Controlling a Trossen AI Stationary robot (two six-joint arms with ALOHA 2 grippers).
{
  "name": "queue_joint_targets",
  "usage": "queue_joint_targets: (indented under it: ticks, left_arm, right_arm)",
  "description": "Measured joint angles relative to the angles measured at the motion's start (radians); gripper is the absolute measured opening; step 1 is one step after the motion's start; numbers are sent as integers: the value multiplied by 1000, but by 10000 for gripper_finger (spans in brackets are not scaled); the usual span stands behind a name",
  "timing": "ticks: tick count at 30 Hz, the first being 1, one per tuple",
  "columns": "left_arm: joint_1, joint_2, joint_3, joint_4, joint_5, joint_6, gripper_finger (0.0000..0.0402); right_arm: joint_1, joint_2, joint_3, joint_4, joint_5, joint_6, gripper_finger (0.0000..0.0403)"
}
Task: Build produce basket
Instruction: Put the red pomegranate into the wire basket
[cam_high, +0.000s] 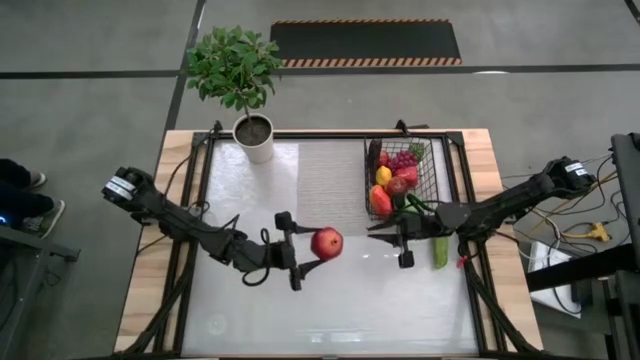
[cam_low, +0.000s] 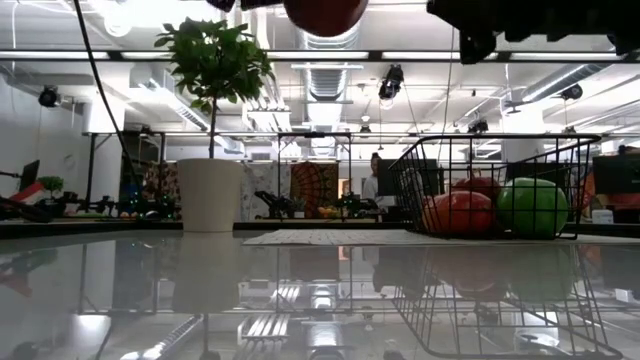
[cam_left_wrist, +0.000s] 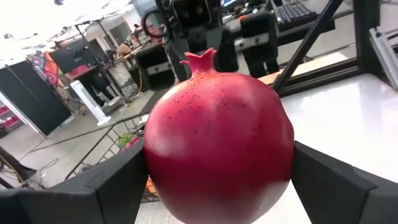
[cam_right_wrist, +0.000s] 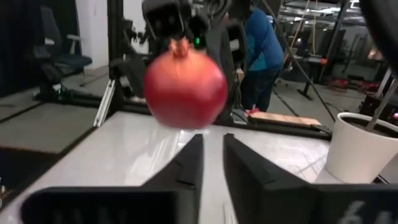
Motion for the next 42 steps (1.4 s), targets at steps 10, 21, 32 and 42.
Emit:
queue_joint_targets:
  ticks: [10, 21, 32, 42]
  left_arm:
    - [36, 1, -58, 114, 10, 6, 325]
    - [79, 107, -58, 327, 64, 58, 325]
    - [126, 258, -58, 579, 121, 105, 325]
    - [216, 329, -20, 655, 331, 102, 325]
  right_arm:
    - [0, 8, 67, 0, 10, 31, 270]
    - [0, 188, 208, -17, 41, -22, 366]
    - [2, 175, 362, -361, 92, -10, 364]
    - [13, 60, 399, -549, 89, 87, 364]
